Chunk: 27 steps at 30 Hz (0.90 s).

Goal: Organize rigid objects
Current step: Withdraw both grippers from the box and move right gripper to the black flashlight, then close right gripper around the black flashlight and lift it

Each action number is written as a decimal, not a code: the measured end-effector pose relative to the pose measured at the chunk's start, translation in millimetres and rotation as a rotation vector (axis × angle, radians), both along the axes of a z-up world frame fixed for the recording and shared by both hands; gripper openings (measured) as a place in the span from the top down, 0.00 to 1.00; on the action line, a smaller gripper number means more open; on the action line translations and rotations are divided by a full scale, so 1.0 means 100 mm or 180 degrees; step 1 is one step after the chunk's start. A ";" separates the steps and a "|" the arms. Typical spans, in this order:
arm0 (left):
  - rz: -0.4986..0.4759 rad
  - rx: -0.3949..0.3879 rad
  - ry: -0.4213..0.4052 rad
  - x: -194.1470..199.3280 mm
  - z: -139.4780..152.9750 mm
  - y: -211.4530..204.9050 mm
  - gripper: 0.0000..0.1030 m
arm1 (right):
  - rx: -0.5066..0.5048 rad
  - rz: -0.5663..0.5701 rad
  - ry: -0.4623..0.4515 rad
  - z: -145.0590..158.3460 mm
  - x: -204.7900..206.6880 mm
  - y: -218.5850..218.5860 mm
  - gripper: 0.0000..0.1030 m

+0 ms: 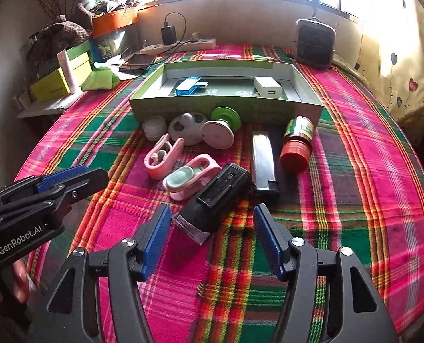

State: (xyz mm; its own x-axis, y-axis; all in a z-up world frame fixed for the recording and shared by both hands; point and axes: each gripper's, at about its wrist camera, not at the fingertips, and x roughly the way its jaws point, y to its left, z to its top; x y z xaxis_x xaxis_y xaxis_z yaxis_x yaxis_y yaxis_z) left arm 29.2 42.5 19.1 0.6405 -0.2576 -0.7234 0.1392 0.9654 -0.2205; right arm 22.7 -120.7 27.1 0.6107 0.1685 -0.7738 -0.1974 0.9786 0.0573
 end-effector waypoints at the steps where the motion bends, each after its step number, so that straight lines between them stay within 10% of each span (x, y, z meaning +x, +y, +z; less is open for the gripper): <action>1: -0.0014 -0.0001 0.0004 0.00 0.00 -0.01 0.64 | -0.0009 -0.0033 0.0003 0.00 -0.01 -0.04 0.41; 21: -0.0142 0.0003 0.0050 0.05 -0.02 -0.13 0.64 | -0.0010 -0.0107 -0.0030 -0.07 0.08 -0.14 0.42; 27: -0.0219 0.0024 0.0036 0.08 0.02 -0.22 0.64 | -0.0033 -0.0109 -0.0077 -0.09 0.12 -0.19 0.62</action>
